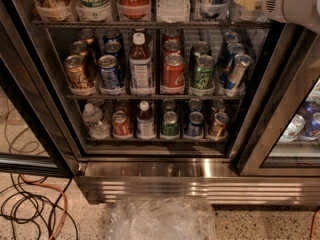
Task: Pick 7up can from top shelf of fridge
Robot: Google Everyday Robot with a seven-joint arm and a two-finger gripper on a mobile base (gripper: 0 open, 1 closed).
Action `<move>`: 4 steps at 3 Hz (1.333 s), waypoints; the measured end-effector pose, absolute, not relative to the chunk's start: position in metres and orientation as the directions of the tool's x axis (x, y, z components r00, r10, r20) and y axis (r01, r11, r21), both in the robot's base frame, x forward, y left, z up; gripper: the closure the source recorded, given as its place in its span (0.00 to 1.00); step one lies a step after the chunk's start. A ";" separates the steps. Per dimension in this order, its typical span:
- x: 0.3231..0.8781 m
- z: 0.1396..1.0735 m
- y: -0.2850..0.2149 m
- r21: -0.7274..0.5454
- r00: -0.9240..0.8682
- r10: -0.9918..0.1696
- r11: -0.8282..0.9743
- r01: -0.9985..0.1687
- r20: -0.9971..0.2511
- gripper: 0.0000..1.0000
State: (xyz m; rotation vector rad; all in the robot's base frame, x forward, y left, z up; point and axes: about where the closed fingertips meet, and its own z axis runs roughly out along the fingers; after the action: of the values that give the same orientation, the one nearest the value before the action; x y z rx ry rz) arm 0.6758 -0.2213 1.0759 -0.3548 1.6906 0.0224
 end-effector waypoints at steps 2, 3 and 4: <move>0.666 1.100 -0.219 -0.171 -0.055 -0.188 0.957 -0.236 -0.981 1.00; 0.661 1.120 -0.216 -0.134 -0.016 -0.141 0.964 -0.230 -0.990 1.00; 0.660 1.114 -0.211 -0.082 -0.058 -0.100 0.962 -0.260 -0.993 1.00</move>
Offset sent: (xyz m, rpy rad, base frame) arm -0.0253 -0.0034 0.0507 0.0775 -0.1194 -0.0101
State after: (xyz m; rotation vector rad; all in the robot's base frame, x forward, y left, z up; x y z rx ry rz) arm 0.6600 -0.2109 1.1144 -0.2793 1.6308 0.1331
